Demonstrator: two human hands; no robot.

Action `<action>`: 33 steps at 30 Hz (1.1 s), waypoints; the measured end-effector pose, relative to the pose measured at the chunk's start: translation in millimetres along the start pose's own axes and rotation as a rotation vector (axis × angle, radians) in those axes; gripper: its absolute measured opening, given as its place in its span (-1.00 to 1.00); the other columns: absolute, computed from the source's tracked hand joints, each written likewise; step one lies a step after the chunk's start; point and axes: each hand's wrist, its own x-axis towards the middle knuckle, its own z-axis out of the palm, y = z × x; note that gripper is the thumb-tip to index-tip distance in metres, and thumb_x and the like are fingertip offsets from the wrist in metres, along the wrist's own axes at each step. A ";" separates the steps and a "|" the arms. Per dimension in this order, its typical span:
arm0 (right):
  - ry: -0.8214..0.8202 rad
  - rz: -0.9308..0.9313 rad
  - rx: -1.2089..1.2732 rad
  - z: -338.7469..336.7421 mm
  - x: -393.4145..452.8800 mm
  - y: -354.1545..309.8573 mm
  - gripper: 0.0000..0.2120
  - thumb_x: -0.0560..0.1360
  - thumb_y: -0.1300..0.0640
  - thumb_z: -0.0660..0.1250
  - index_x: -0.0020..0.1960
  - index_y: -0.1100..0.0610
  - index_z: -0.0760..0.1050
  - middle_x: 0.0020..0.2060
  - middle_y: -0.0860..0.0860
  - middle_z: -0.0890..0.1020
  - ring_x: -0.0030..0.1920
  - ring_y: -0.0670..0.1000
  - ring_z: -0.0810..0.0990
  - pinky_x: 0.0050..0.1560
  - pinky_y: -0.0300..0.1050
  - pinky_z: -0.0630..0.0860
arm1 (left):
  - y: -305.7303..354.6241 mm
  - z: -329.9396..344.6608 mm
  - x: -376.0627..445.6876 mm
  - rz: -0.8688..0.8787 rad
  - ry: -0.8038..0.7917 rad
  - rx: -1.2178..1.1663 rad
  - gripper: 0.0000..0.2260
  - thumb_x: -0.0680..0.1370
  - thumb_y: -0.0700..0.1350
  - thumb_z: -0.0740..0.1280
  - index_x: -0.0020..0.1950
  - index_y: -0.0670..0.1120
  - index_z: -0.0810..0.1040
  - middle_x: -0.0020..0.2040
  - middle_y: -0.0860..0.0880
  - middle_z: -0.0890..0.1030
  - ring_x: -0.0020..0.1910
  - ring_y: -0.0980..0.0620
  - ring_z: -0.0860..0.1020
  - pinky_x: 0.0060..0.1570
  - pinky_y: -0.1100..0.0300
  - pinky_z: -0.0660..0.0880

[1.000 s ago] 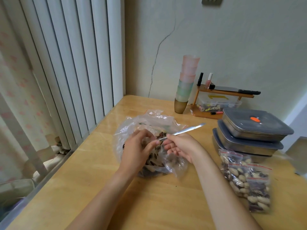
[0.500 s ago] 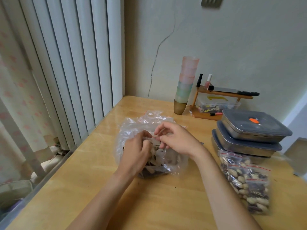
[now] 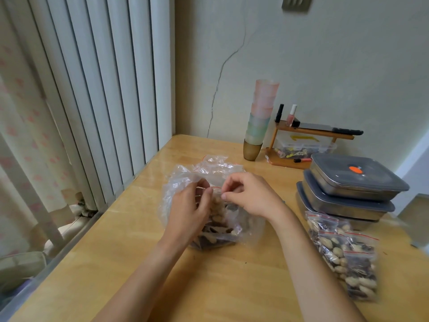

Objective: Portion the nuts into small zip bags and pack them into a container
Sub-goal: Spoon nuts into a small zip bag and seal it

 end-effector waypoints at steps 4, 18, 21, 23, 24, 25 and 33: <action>0.007 -0.045 -0.017 -7.6 -0.6 -0.5 -0.89 0.47 0.24 0.50 -0.14 0.03 0.66 -0.25 -0.09 0.72 -0.22 -0.16 0.65 -0.22 -0.37 0.51 | -3.7 0.4 -0.7 -0.005 -0.013 -0.040 -0.82 0.58 -0.14 0.43 0.16 -0.05 0.54 -0.08 0.13 0.66 -0.08 0.27 0.63 -0.08 0.37 0.55; 0.006 -0.116 0.077 -5.3 -0.5 0.2 -0.89 0.47 0.17 0.54 -0.12 0.05 0.61 -0.23 -0.04 0.71 -0.20 -0.06 0.67 -0.09 -0.08 0.64 | 7.0 -3.0 -3.6 -0.180 -0.040 -0.221 -0.93 0.61 0.02 0.38 0.09 0.13 0.56 -0.11 0.12 0.68 -0.07 0.24 0.63 -0.12 0.36 0.52; 0.039 -0.117 0.132 -3.9 1.3 2.3 -0.80 0.46 0.19 0.55 -0.02 0.03 0.56 -0.18 0.01 0.68 -0.14 0.07 0.65 -0.08 -0.03 0.64 | 6.1 -1.8 -3.8 -0.210 -0.111 -0.348 -0.91 0.62 -0.02 0.39 0.07 0.00 0.64 -0.09 0.07 0.71 -0.09 0.15 0.67 -0.13 0.36 0.52; 0.037 -0.112 0.112 -2.6 2.6 3.2 -0.82 0.46 0.23 0.53 -0.02 0.04 0.60 -0.17 0.01 0.69 -0.12 0.07 0.66 -0.03 -0.01 0.64 | 4.1 -1.5 -2.6 -0.229 -0.115 -0.388 -0.90 0.60 -0.06 0.41 0.01 -0.08 0.65 -0.11 0.01 0.72 -0.11 0.11 0.68 -0.15 0.34 0.52; 0.032 -0.108 0.100 -2.0 3.3 3.6 -0.84 0.46 0.24 0.53 -0.03 0.04 0.62 -0.17 0.01 0.69 -0.12 0.06 0.67 -0.02 -0.02 0.64 | 2.7 -1.3 -2.0 -0.246 -0.112 -0.403 -0.90 0.59 -0.08 0.43 -0.02 -0.11 0.65 -0.13 -0.02 0.72 -0.13 0.10 0.67 -0.16 0.34 0.51; 0.019 -0.101 0.083 -1.4 3.5 3.7 -0.85 0.46 0.24 0.52 -0.04 0.03 0.64 -0.17 0.01 0.70 -0.11 0.04 0.67 -0.01 -0.04 0.64 | 1.4 -1.0 -1.7 -0.265 -0.110 -0.413 -0.90 0.58 -0.10 0.44 -0.05 -0.12 0.65 -0.15 -0.04 0.71 -0.15 0.09 0.66 -0.17 0.33 0.50; -0.032 -0.061 -0.025 2.4 2.4 1.5 -0.92 0.47 0.15 0.54 -0.10 -0.02 0.70 -0.25 -0.11 0.70 -0.20 -0.15 0.63 -0.15 -0.30 0.55 | -5.5 2.1 -1.6 -0.297 -0.096 -0.434 -0.95 0.55 -0.18 0.47 -0.08 -0.14 0.64 -0.22 -0.03 0.66 -0.22 0.09 0.58 -0.17 0.24 0.49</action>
